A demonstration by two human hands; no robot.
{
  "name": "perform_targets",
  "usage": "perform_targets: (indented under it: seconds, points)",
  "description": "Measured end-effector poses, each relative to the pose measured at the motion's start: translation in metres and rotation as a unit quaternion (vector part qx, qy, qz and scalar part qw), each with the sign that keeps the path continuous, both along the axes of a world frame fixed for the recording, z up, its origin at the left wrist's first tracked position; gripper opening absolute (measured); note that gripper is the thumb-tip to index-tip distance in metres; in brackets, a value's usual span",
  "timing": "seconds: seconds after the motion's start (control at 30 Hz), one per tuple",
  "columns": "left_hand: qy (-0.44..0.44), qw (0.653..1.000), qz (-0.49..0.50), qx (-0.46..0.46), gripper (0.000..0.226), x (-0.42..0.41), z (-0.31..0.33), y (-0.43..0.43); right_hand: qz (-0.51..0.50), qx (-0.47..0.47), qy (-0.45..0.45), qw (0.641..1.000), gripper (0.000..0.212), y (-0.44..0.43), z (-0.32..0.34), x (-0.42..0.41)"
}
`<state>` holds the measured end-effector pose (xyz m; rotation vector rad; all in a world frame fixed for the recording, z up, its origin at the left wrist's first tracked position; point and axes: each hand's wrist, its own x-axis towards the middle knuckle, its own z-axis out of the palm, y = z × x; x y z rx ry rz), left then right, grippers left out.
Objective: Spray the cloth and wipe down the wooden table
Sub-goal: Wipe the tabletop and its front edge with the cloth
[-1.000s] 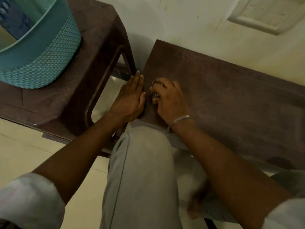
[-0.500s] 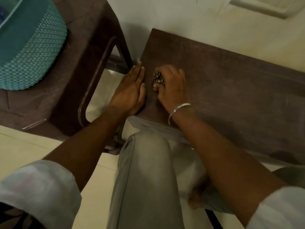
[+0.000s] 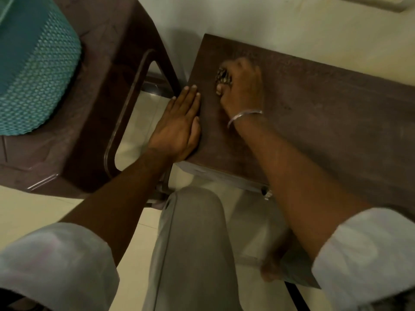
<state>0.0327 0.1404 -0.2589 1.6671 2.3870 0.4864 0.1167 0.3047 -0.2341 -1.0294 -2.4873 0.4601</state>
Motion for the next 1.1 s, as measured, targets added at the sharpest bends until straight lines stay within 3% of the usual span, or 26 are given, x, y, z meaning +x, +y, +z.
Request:
perform_targets:
  seconds: [0.1,0.3,0.47,0.9,1.1]
  points:
    - [-0.006,1.000,0.002,0.003,0.064,-0.001,0.000,0.001,-0.002,-0.017,-0.016,1.000,0.041,0.022,0.004,-0.010]
    - [0.006,1.000,0.000,-0.021,0.067,-0.001,0.001,0.004,0.017,-0.001,0.023,1.000,0.041,-0.019,-0.008,0.027]
    - [0.063,0.994,-0.085,-0.024,0.065,-0.003,0.001,0.007,0.014,0.007,0.016,1.000,0.040,0.026,-0.005,-0.012]
    - [0.016,0.996,-0.086,0.005,0.063,-0.007,-0.001,0.007,-0.013,0.058,-0.023,0.998,0.052,0.046,-0.010,-0.030]
    - [0.008,0.996,-0.084,0.013,0.061,-0.007,0.000,0.007,-0.002,0.053,-0.069,0.996,0.041,0.071,0.002,-0.072]
